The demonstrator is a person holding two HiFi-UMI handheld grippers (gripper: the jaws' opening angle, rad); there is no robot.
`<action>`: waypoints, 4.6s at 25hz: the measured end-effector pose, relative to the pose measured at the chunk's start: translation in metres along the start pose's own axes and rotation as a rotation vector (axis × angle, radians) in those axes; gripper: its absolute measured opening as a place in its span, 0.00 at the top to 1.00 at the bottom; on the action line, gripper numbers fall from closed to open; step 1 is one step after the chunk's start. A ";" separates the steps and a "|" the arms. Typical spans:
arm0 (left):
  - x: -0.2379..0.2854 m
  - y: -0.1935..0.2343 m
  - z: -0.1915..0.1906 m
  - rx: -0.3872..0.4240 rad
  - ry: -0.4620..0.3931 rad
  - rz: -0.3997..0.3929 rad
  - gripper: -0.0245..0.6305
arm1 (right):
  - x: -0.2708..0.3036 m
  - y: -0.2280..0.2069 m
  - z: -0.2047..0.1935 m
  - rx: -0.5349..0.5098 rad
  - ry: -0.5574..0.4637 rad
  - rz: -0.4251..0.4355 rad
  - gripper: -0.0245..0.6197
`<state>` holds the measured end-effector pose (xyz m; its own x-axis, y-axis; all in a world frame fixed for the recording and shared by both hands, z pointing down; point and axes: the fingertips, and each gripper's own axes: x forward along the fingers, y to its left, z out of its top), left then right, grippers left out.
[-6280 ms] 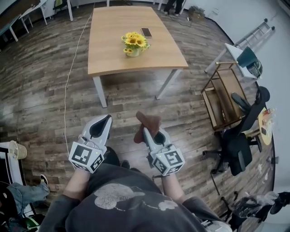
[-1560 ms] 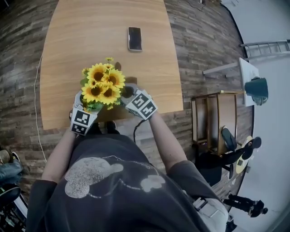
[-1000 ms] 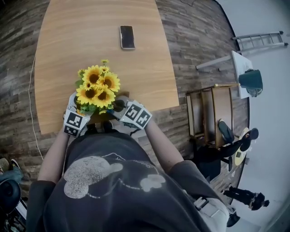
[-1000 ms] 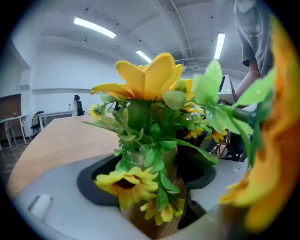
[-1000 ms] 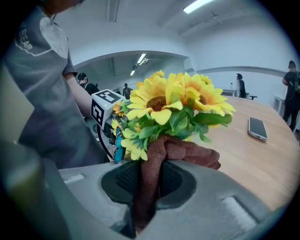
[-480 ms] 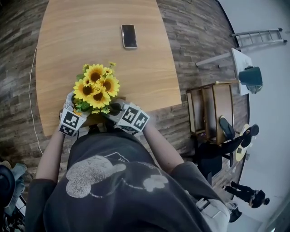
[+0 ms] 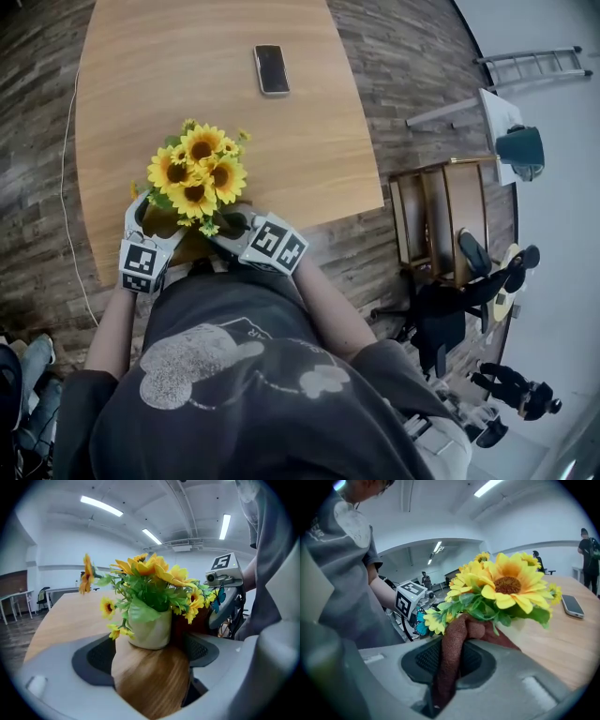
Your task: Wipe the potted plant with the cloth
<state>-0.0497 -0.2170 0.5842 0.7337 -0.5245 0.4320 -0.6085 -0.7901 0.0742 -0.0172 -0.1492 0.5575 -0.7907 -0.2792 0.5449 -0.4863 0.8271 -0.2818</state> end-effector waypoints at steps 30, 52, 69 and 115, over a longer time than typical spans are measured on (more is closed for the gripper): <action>0.039 -0.005 0.011 -0.073 0.002 0.254 0.30 | -0.040 -0.179 0.012 -0.222 0.121 -0.167 0.88; 0.037 -0.010 0.009 -0.020 0.059 0.101 0.30 | -0.032 -0.102 -0.023 -0.296 0.186 0.068 0.88; 0.024 -0.015 0.022 -0.149 0.018 0.105 0.13 | -0.040 -0.067 -0.034 -0.343 0.193 0.051 0.88; 0.029 -0.029 0.011 -0.161 0.029 0.527 0.18 | -0.064 -0.143 0.008 -0.457 0.120 -0.086 0.88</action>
<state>-0.0073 -0.2133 0.5844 0.3095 -0.8253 0.4724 -0.9316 -0.3628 -0.0236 0.0997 -0.2537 0.5563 -0.6933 -0.3198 0.6458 -0.3134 0.9408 0.1294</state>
